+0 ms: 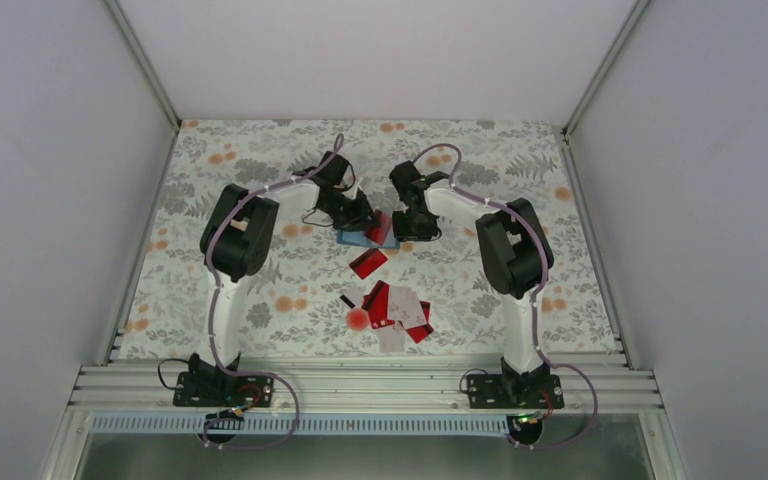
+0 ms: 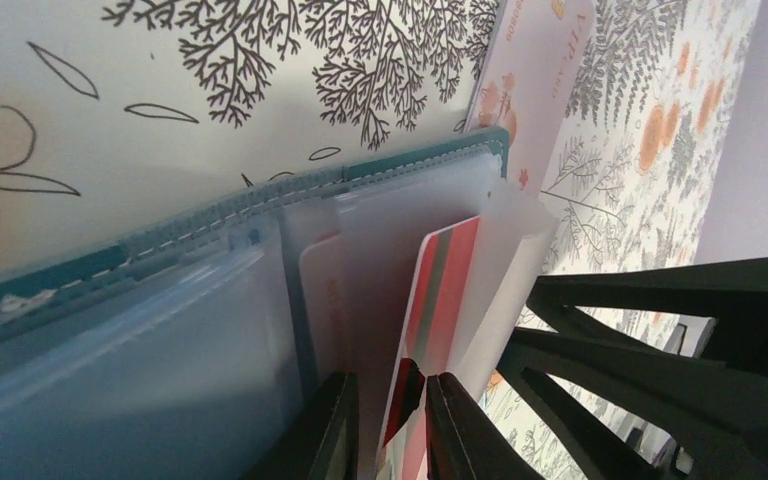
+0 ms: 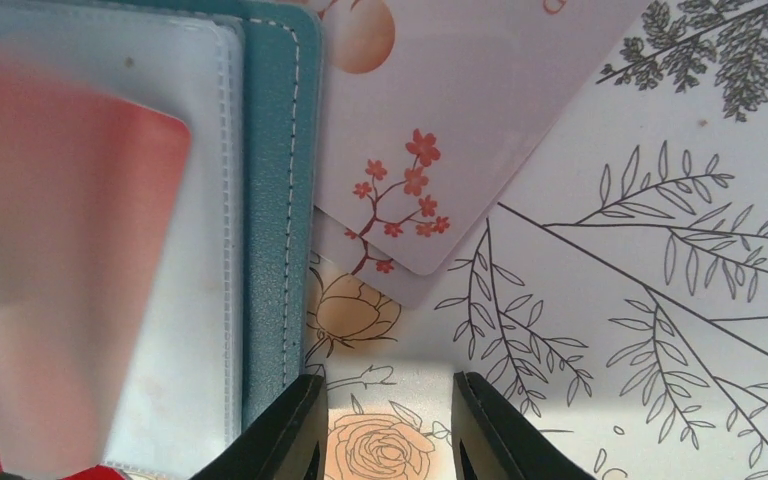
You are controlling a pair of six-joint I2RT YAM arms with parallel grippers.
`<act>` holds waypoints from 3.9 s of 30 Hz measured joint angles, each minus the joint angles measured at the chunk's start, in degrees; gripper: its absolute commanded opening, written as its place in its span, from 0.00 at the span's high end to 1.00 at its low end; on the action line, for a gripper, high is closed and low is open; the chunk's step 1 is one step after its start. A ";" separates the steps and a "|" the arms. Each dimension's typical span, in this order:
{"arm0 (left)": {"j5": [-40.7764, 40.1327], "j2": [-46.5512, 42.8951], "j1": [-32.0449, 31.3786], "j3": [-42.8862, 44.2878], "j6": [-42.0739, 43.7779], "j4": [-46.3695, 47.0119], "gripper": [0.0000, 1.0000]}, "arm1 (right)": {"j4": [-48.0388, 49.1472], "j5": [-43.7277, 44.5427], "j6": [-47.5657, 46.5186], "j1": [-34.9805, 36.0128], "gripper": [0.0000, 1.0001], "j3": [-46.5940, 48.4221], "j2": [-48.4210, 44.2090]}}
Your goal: Put the credit cards into the card holder
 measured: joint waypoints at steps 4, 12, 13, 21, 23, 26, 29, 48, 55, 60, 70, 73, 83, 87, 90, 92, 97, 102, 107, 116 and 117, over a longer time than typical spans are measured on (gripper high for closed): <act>-2.16 0.11 -0.61 1.75 -0.13 -2.73 0.80 | 0.00 -0.07 0.00 0.00 0.68 0.00 0.00; -6.10 0.11 -0.96 3.43 -1.99 -6.29 0.85 | 0.52 -0.70 -0.04 0.00 0.68 0.00 0.00; -6.25 0.11 -0.96 3.43 -2.38 -6.36 0.85 | 0.52 -0.72 -0.04 0.00 0.68 0.00 0.00; -7.82 -0.46 -0.96 3.32 -6.10 -6.16 0.72 | 1.07 -1.49 -0.07 -0.04 0.69 0.00 0.00; -8.39 -0.57 -1.03 3.32 -6.84 -6.36 0.71 | 1.38 -1.86 -0.07 -0.04 0.69 0.00 0.00; -9.14 -0.79 -1.16 3.32 -7.50 -6.56 0.68 | 1.66 -2.25 -0.04 -0.04 0.69 0.00 0.02; -9.42 -0.90 -1.44 3.32 -7.96 -6.49 0.52 | 1.68 -2.36 -0.07 -0.04 0.71 0.02 0.07; -16.50 -1.27 -5.46 7.87 -8.39 -14.43 0.32 | 3.43 -5.66 0.04 0.00 0.71 0.83 0.72; -18.73 1.75 -5.95 13.99 -7.08 -21.94 0.17 | 4.39 -8.11 0.61 -0.44 0.71 0.57 0.74; -19.76 3.76 -5.81 18.67 -5.66 -27.02 0.00 | 5.66 -9.94 1.36 -1.51 0.71 -0.68 0.17; -22.16 3.61 -6.10 19.39 -3.08 -28.68 0.00 | 8.28 -9.81 1.95 -1.60 0.71 -3.06 -1.09; -24.70 3.26 -6.58 19.34 -1.95 -29.42 0.00 | 8.41 -9.88 2.21 -1.46 0.71 -3.06 -1.09; -35.82 0.26 -8.09 15.69 3.76 -30.58 0.00 | 8.96 -10.49 3.04 0.33 0.71 -3.04 -1.09; -38.40 0.26 -8.81 15.69 5.66 -31.10 0.00 | 8.90 -10.47 3.08 0.35 0.71 -2.99 -1.09; -39.82 0.35 -9.29 15.82 6.29 -31.98 0.00 | 8.22 -10.47 3.19 0.35 0.71 -2.69 -1.01; -40.92 0.96 -9.64 16.85 6.54 -33.16 0.00 | 7.34 -10.27 3.21 0.39 0.71 -2.40 -0.98; -42.84 2.14 -10.56 18.60 7.13 -34.07 0.00 | 6.56 -10.05 3.21 0.48 0.71 -2.34 -0.98; -43.10 3.02 -10.58 19.34 7.82 -34.49 0.01 | 6.56 -10.03 3.28 0.48 0.71 -2.56 -1.07; -42.34 3.04 -10.75 19.17 8.07 -34.32 0.21 | 7.54 -10.25 3.67 0.48 0.71 -3.41 -1.51; -35.36 0.26 -9.73 13.68 6.86 -29.59 0.34 | 10.47 -11.58 4.31 0.48 0.71 -5.40 -2.45; -34.77 0.26 -9.53 13.60 6.75 -29.40 0.30 | 10.86 -11.63 4.31 0.50 0.71 -5.77 -2.64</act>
